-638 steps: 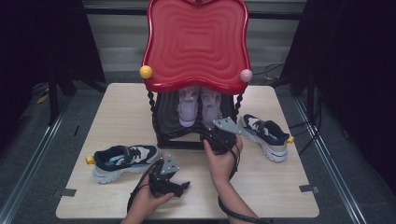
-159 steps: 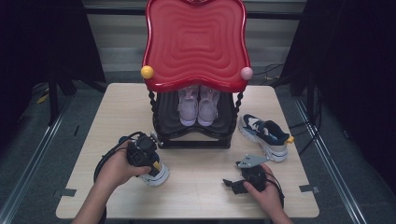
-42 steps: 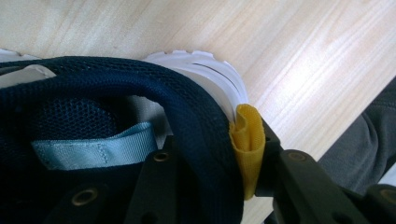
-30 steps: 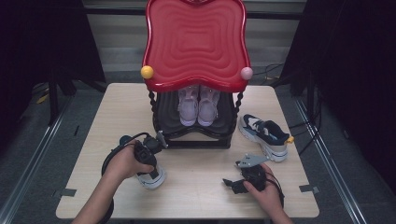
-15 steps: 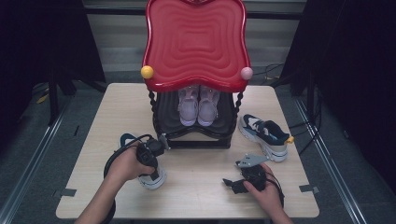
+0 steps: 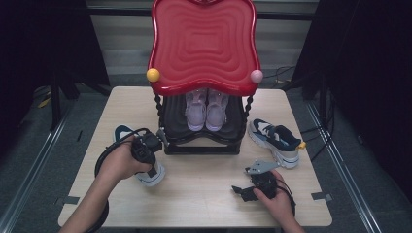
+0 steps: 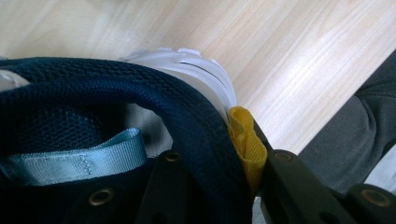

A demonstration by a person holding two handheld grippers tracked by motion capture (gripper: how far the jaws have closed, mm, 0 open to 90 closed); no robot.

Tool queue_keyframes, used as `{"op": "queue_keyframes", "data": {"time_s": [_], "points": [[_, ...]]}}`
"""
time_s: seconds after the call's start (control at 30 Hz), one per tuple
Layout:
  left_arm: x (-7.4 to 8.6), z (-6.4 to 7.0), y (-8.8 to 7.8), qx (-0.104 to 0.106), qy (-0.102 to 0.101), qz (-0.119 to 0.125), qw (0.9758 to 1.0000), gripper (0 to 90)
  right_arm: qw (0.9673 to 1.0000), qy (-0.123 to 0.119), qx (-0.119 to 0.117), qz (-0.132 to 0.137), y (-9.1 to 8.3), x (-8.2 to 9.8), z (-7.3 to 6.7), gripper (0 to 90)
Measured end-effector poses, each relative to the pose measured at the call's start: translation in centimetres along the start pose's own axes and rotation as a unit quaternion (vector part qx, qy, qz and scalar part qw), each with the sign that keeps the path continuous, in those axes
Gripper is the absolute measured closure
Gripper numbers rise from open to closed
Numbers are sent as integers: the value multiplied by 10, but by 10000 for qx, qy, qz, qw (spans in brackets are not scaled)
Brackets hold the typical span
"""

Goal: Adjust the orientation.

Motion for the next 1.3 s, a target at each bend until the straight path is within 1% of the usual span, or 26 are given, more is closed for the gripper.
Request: {"op": "queue_keyframes", "data": {"time_s": [0.03,0.07,0.1,0.13,0.2,0.23,0.27,0.3,0.33,0.37,0.4,0.47,0.5,0.57,0.7,0.77,0.8,0.83,0.87,1.0,1.03,1.07,1.17,1.23,1.3], "points": [[2,-1,-6,-33,86,-64,9999,775,10000,-22,18,14,0,0,0,138],[2,0,-10,-61,18,15,10000,775,10000,-7,10,6,0,0,0,138],[2,-1,-18,-122,87,31,9999,775,10000,1,1,0,0,0,0,138],[3,0,-22,-141,44,47,9999,775,10000,3,5,-2,0,0,0,138],[3,0,-35,-261,122,59,9996,775,10000,13,1,8,0,0,0,138],[4,-1,-43,-309,231,-48,9992,775,10000,-11,15,27,0,0,0,138],[4,1,-51,-365,212,16,9991,775,10000,-22,31,38,0,-1,1,138],[4,2,-56,-408,208,23,9989,775,10000,-27,35,41,0,-1,1,138],[5,3,-64,-458,275,-61,9986,775,10000,-27,34,41,0,-1,1,138],[5,4,-71,-513,244,-21,9984,775,10000,-25,33,38,0,-1,1,138],[6,5,-82,-567,259,-57,9980,775,10000,-4,14,22,0,0,0,138],[7,5,-97,-690,342,-90,9970,774,10000,-2,16,22,0,0,0,138],[8,7,-105,-754,329,-131,9965,774,10000,0,16,23,0,0,0,138],[7,10,-124,-905,361,-77,9952,774,10000,-3,17,15,0,0,0,138],[4,16,-155,-1009,508,-29,9936,773,10000,0,17,14,0,0,0,138],[2,19,-166,-1071,569,-22,9926,773,10000,-4,16,12,0,0,0,138],[1,20,-172,-1099,620,-60,9920,773,10000,-32,38,30,0,-1,1,138],[-1,22,-179,-1124,634,-14,9916,773,10000,-12,19,14,0,0,1,138],[-2,22,-185,-1146,669,-23,9911,773,10000,-5,17,12,0,0,0,138],[-7,23,-208,-1353,722,59,9882,772,10000,10,11,-7,0,0,0,138],[-10,23,-215,-1394,757,46,9873,772,10000,8,10,0,0,0,0,138],[-11,23,-218,-1420,765,32,9869,772,10000,12,9,3,0,0,1,138],[-16,25,-233,-1560,853,-6,9841,771,10000,16,35,1,0,0,1,138],[-20,27,-244,-1695,923,44,9812,770,10000,17,25,-2,0,0,1,138],[-25,29,-256,-1857,1041,155,9769,769,10000,16,30,1,0,0,1,138]]}}
Point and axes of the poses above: each handheld gripper's, and its own axes: y roughly forward along the jaws, x roughly out of its underside, z roughly to its right, the point moved 5 cm from there along y, roughly forward along the jaws, and after that the axes turned 8 degrees about y, right-handed, at the moved point
